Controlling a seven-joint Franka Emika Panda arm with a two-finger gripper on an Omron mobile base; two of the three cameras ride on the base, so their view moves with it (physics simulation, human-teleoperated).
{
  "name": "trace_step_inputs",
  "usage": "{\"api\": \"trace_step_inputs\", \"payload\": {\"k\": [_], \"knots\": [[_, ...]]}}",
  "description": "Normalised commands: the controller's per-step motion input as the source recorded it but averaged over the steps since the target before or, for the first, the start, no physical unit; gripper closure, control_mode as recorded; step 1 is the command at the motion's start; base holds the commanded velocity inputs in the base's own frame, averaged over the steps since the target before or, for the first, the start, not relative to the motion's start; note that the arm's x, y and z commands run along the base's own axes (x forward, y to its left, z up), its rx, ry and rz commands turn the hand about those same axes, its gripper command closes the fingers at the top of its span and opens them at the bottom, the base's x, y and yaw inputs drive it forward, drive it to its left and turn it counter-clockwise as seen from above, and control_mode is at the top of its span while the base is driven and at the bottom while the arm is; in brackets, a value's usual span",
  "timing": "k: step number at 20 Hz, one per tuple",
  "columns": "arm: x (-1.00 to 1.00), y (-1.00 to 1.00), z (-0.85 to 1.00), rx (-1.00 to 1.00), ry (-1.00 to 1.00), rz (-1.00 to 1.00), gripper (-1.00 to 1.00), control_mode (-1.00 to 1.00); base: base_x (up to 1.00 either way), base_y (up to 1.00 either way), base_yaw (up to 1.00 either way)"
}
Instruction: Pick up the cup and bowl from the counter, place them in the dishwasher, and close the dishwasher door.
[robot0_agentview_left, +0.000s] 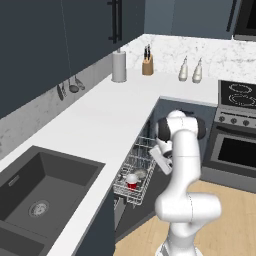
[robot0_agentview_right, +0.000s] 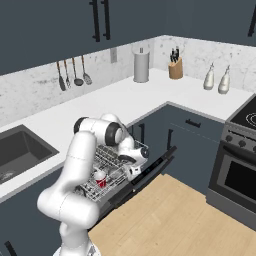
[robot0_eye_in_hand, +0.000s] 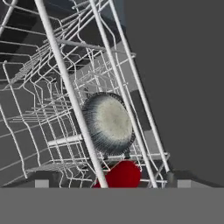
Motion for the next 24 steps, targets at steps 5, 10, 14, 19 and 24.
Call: {"api": "trace_step_inputs", "payload": {"k": [5, 10, 14, 19, 24], "knots": [[0.39, 0.46, -0.63, 0.02, -0.02, -0.06, -1.0, -1.0, 0.0, 0.0, 0.0], [0.3, 0.68, -0.15, 0.23, -0.12, -0.01, -1.0, -1.0, 0.0, 0.0, 0.0], [-0.15, -0.01, 0.58, 0.2, -0.05, -0.12, -1.0, -1.0, 0.0, 0.0, 0.0], [-0.36, -0.18, 1.0, 0.08, 0.0, -0.1, -1.0, -1.0, 0.0, 0.0, 0.0], [-0.8, -0.44, 1.0, 0.11, 0.0, -0.01, -1.0, -1.0, 0.0, 0.0, 0.0]]}}
